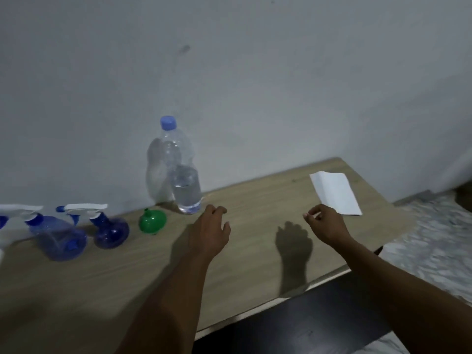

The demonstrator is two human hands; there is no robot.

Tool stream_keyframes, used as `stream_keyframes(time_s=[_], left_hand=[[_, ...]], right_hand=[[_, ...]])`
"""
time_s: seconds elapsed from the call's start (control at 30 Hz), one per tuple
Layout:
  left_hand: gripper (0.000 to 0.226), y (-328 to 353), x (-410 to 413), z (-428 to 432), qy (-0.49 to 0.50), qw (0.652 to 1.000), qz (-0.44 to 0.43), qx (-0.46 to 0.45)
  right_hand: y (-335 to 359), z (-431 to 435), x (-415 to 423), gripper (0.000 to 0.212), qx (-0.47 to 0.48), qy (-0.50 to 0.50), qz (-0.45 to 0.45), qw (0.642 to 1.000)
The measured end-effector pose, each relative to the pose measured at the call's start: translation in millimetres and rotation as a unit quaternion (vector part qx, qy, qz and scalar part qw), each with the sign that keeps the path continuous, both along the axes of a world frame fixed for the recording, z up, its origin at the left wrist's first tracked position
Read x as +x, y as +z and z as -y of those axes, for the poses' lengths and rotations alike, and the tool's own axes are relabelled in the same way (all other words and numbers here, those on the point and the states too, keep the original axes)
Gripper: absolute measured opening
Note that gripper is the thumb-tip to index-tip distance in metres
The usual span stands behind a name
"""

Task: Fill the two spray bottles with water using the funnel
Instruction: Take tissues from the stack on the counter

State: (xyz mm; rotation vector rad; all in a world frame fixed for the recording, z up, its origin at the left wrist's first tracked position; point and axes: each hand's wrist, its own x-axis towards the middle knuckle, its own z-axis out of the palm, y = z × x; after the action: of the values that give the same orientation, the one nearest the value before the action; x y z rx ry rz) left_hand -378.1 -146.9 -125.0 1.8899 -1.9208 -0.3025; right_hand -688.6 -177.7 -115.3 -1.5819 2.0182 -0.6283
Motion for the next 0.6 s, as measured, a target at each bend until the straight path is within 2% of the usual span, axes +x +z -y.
stream_keyframes(time_s=[0.1,0.3,0.37,0.47,0.53,0.6], left_hand=[[0.027,-3.7,-63.9,9.8,0.004,0.999,-0.028,0.042],[0.027,-9.8,-208.2,47.6,0.05,0.976,-0.141,0.161],[0.029,-14.2,-247.0,62.0,0.078,0.961,-0.191,0.183],[0.04,-20.1,-287.3,84.1,0.096,0.948,-0.218,0.212],[0.048,-23.2,-304.0,98.6,0.118,0.941,-0.225,0.224],[0.053,-26.9,-316.1,111.3,0.147,0.929,-0.245,0.236]], right_hand=[[-8.9,14.2,-64.4,0.019,0.018,-0.042,0.006,0.999],[-20.1,62.0,-159.5,0.018,-0.015,-0.032,0.046,0.998],[-21.5,71.1,-171.1,0.023,-0.028,-0.025,0.1,0.994],[-26.4,84.5,-175.2,0.026,-0.008,-0.039,0.205,0.978],[-32.5,93.7,-176.7,0.027,0.014,-0.054,0.289,0.956],[-36.5,101.8,-178.2,0.026,0.027,-0.084,0.386,0.918]])
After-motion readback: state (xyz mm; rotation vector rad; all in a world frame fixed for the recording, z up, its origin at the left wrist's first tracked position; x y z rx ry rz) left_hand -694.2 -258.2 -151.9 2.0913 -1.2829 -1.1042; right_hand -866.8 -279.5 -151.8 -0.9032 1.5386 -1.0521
